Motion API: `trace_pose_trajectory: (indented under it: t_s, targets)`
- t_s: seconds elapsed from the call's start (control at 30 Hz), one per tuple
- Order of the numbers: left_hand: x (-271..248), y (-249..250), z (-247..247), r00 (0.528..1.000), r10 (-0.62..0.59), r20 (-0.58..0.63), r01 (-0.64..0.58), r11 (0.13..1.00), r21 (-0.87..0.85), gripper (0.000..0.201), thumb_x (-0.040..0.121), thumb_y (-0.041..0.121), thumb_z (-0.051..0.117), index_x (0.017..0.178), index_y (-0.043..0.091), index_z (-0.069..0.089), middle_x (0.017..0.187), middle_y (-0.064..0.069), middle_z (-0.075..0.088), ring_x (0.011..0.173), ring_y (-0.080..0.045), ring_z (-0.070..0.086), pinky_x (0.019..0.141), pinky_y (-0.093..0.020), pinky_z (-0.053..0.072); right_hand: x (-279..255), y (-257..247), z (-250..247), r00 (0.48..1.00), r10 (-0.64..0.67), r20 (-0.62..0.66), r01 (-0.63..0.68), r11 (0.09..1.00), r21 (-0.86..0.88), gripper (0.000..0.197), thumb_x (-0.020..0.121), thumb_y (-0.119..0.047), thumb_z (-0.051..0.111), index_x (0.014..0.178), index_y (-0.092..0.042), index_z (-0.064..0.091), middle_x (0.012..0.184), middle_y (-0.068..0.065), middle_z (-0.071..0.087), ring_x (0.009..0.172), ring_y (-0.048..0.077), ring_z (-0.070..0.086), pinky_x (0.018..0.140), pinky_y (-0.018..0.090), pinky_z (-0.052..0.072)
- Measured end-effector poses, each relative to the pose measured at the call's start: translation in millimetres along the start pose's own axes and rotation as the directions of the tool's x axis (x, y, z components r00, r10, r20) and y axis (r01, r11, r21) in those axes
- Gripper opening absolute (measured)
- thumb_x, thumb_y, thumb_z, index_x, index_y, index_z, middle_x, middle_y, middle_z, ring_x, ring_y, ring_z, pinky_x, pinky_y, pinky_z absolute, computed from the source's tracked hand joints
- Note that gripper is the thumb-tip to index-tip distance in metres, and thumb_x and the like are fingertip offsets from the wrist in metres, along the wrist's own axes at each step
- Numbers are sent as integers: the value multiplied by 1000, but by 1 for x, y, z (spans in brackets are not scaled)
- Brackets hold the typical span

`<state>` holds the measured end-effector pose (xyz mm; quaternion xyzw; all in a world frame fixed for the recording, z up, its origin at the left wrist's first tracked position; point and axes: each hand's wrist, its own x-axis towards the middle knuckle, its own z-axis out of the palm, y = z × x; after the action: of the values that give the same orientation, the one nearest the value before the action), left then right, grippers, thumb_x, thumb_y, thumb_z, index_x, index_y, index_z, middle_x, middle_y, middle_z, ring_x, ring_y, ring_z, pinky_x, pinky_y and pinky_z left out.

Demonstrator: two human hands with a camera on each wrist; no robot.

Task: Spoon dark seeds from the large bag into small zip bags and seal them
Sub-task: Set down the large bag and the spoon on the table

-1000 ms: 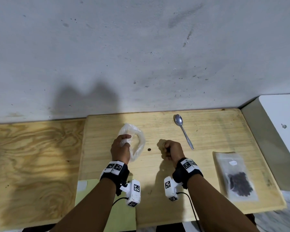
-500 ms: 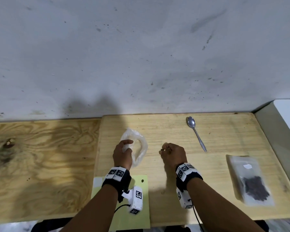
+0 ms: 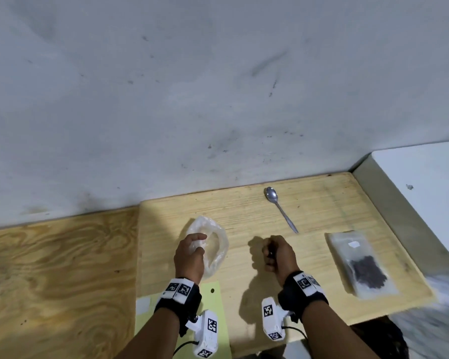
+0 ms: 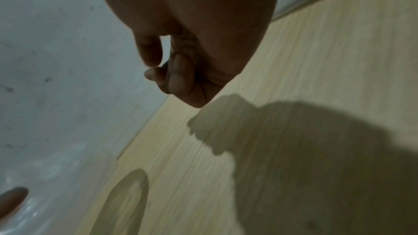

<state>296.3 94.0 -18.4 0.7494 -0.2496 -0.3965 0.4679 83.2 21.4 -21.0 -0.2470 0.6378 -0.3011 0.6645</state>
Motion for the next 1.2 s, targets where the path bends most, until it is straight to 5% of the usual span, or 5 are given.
trace_pose_trajectory:
  t_s: [0.27, 0.63, 0.83, 1.07, 1.2]
  targets:
    - [-53, 17, 91, 953, 69, 294, -67, 998, -18, 41, 78, -14, 50, 83, 21, 71, 114, -1, 67, 117, -24, 56, 94, -32, 43, -47, 18, -100, 982, -160, -102, 132, 964, -232, 43, 90, -25, 69, 51, -19, 54, 51, -1, 35, 44, 15, 28, 46, 23, 26]
    - [-201, 17, 271, 747, 96, 658, -231, 965, 123, 40, 76, -9, 52, 87, 25, 70, 107, 4, 70, 103, -18, 61, 90, -32, 48, -117, 67, -339, 864, -187, -467, 139, 981, -137, 38, 88, -18, 73, 53, -18, 57, 47, -8, 54, 47, 10, 48, 52, 23, 40]
    - [-282, -7, 369, 696, 41, 717, -245, 952, 183, 36, 78, -12, 50, 90, 15, 70, 101, -2, 70, 87, -11, 62, 65, -1, 41, -125, 100, -452, 868, -105, -485, 51, 991, -124, 28, 87, -9, 71, 60, -16, 68, 54, -10, 66, 55, 5, 61, 55, 17, 46]
    - [-303, -43, 445, 677, -25, 736, -310, 897, 316, 33, 63, 20, 45, 89, 21, 67, 97, -5, 67, 87, -22, 61, 70, -24, 44, -94, 124, -523, 905, 1, -426, -39, 996, -80, 22, 85, 2, 60, 69, -9, 72, 66, 11, 68, 55, 22, 59, 51, 26, 47]
    - [-291, -71, 472, 698, -118, 706, -230, 897, 377, 28, 82, -3, 51, 90, 18, 68, 101, -11, 67, 88, -26, 61, 73, -27, 46, -59, 144, -534, 902, 54, -429, -39, 998, 44, 17, 89, 5, 61, 77, -4, 68, 65, 8, 64, 45, 14, 55, 44, 22, 48]
